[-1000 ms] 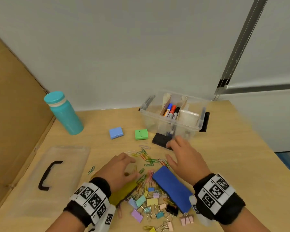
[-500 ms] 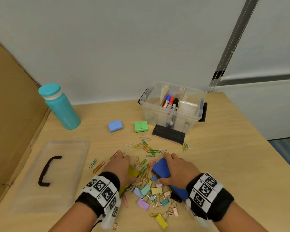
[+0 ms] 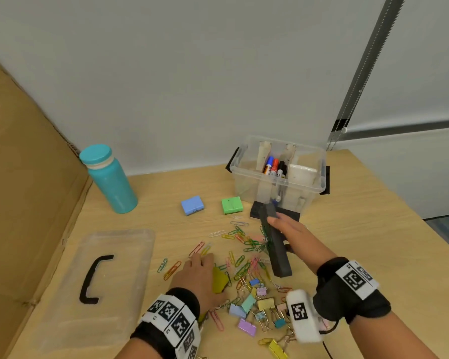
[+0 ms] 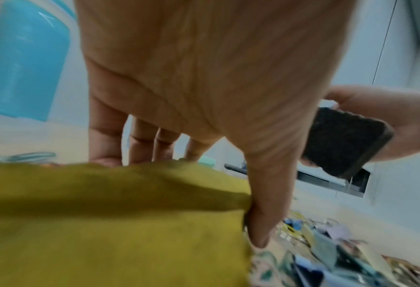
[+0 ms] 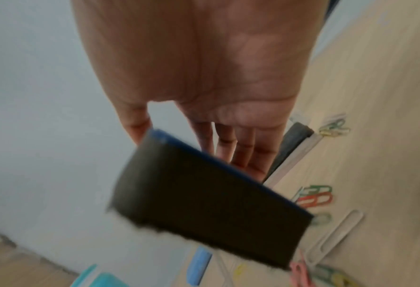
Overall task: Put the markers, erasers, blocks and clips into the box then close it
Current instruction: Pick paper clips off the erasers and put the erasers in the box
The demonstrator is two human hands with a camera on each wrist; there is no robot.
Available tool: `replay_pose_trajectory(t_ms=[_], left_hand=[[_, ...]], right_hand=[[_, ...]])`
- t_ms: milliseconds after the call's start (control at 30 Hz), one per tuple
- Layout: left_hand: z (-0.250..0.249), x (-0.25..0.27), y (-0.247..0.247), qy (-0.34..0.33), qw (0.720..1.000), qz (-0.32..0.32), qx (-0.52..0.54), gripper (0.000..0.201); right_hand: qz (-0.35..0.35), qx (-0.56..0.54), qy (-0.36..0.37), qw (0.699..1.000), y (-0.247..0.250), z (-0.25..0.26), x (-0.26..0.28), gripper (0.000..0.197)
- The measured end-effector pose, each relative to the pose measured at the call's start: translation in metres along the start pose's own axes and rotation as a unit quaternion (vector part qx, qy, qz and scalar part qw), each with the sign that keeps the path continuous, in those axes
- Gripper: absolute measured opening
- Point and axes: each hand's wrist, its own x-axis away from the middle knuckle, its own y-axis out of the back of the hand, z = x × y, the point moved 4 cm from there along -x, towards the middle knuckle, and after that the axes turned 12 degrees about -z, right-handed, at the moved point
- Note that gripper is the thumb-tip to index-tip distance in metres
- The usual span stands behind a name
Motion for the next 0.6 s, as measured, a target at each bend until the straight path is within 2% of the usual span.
replay_pose_trajectory(t_ms=[67, 133, 233, 333, 400, 500, 600], left_hand=[[0.008, -0.002, 0.006, 0.009, 0.999, -0.002, 0.053, 0.096], [0.015, -0.004, 0.016, 0.01, 0.991, -0.007, 0.135, 0.098], [0.029, -0.004, 0.032, 0.003, 0.962, -0.022, 0.272, 0.097], [0.042, -0.004, 0.048, 0.007, 0.911, -0.046, 0.411, 0.086], [0.052, -0.008, 0.059, 0.021, 0.867, -0.065, 0.494, 0.082], [0.064, -0.014, 0.076, 0.027, 0.796, -0.123, 0.592, 0.069], [0.07, -0.022, 0.087, 0.022, 0.758, -0.161, 0.631, 0.063]], right_hand=[[-0.02, -0.064, -0.051, 0.996, -0.001, 0.0, 0.002, 0.032], [-0.027, -0.093, -0.079, 0.992, -0.002, -0.001, 0.003, 0.037], [-0.032, -0.108, -0.106, 0.988, -0.004, -0.006, 0.003, 0.045], [-0.044, -0.118, -0.121, 0.985, -0.006, -0.009, 0.001, 0.053], [-0.048, -0.114, -0.109, 0.986, -0.009, -0.002, 0.003, 0.053], [-0.021, -0.088, -0.048, 0.995, -0.017, 0.017, 0.006, 0.049], [-0.002, -0.075, 0.01, 0.997, -0.028, 0.033, 0.01, 0.055]])
